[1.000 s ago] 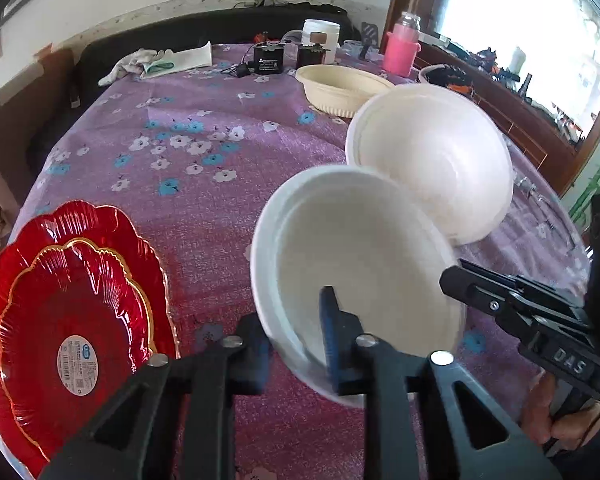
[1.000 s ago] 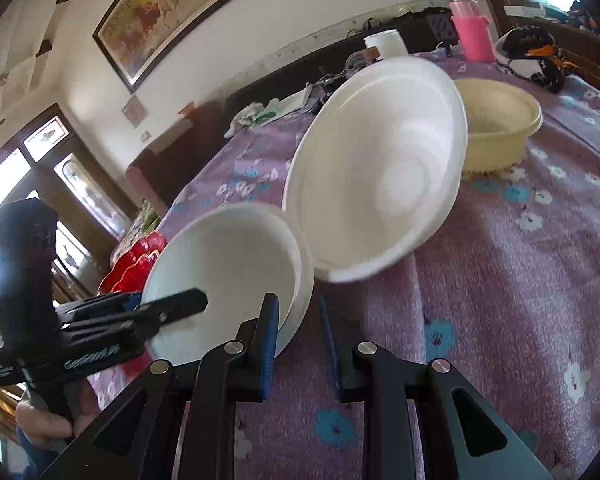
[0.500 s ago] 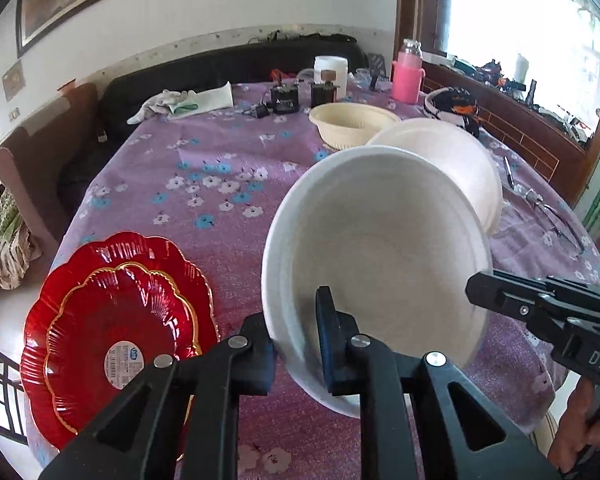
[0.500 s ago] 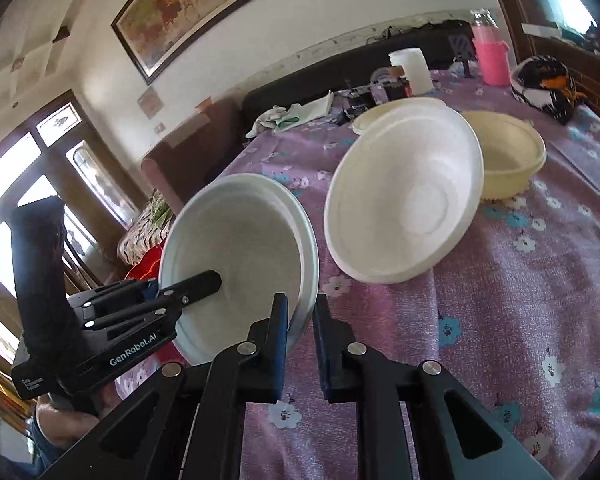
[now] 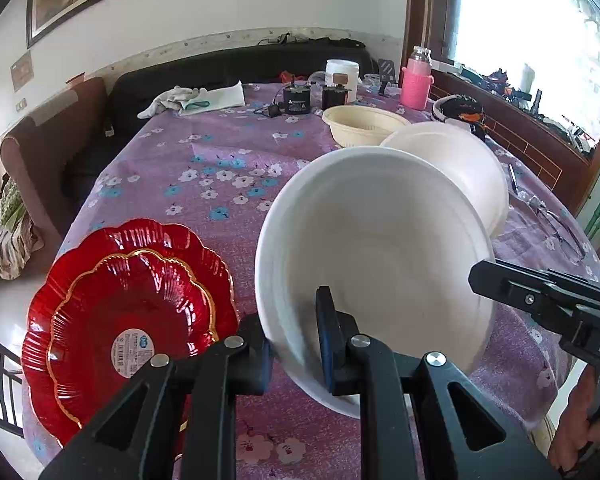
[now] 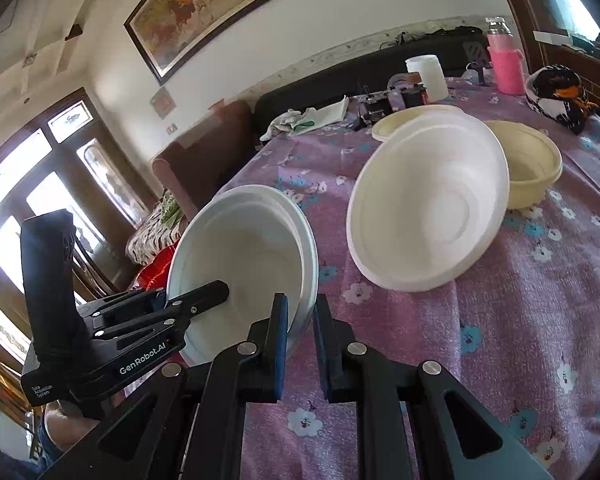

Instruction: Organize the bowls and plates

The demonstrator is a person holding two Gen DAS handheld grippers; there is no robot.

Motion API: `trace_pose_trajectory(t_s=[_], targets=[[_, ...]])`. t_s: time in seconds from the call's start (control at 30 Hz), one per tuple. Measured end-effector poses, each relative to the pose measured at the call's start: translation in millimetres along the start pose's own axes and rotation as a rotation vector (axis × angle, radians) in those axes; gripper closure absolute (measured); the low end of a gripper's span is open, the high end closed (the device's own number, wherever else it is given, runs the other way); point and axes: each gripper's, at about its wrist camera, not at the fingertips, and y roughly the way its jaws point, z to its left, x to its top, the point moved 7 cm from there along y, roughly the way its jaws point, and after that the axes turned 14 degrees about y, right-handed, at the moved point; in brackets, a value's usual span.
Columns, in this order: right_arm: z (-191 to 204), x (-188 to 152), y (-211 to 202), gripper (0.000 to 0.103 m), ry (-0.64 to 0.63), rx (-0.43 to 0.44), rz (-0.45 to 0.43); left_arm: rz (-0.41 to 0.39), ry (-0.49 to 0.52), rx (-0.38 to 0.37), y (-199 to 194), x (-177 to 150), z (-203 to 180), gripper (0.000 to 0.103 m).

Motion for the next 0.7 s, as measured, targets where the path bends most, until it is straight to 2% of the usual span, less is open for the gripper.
trace_pose_trajectory(t_s=[0.7], targets=[[52.2,6.0,16.3,0.089,-0.076,0.064,0.049,-0.031,-0.094,0.056,-27.0,-13.7,49.6,0.085]])
